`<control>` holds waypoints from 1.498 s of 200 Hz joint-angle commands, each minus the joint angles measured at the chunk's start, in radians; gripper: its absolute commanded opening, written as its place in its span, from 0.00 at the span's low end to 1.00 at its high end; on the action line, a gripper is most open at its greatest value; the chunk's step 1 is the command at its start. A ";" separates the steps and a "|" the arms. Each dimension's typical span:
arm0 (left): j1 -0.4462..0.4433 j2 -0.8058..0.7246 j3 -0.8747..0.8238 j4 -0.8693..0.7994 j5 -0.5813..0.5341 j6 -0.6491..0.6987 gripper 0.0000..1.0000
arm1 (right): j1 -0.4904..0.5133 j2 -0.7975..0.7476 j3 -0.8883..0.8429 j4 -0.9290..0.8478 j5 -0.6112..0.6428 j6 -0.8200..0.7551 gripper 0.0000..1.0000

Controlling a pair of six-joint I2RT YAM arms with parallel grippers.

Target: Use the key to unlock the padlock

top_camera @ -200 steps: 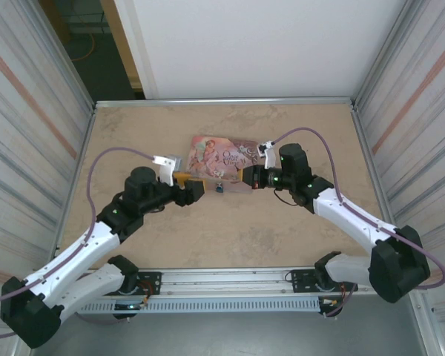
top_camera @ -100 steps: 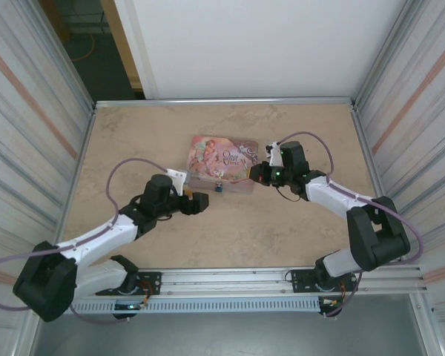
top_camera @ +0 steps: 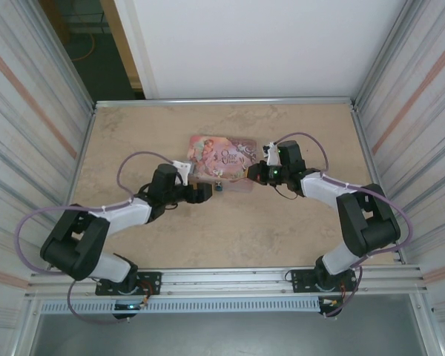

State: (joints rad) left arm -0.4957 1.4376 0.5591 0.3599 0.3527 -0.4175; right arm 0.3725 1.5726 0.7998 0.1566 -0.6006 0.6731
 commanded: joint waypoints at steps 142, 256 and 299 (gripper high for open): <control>-0.002 0.024 0.003 0.046 0.014 0.123 0.75 | 0.070 -0.018 0.075 -0.025 0.011 -0.009 0.00; -0.068 0.233 0.092 0.145 -0.050 0.124 0.71 | 0.043 0.099 0.132 -0.038 0.035 -0.055 0.00; -0.079 0.301 0.140 0.171 -0.079 0.115 0.69 | 0.043 0.110 0.113 -0.052 0.041 -0.060 0.00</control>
State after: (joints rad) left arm -0.5655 1.7084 0.6609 0.4820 0.3077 -0.3138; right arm 0.4183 1.6669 0.9100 0.1356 -0.5755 0.6430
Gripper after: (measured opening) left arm 0.691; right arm 0.055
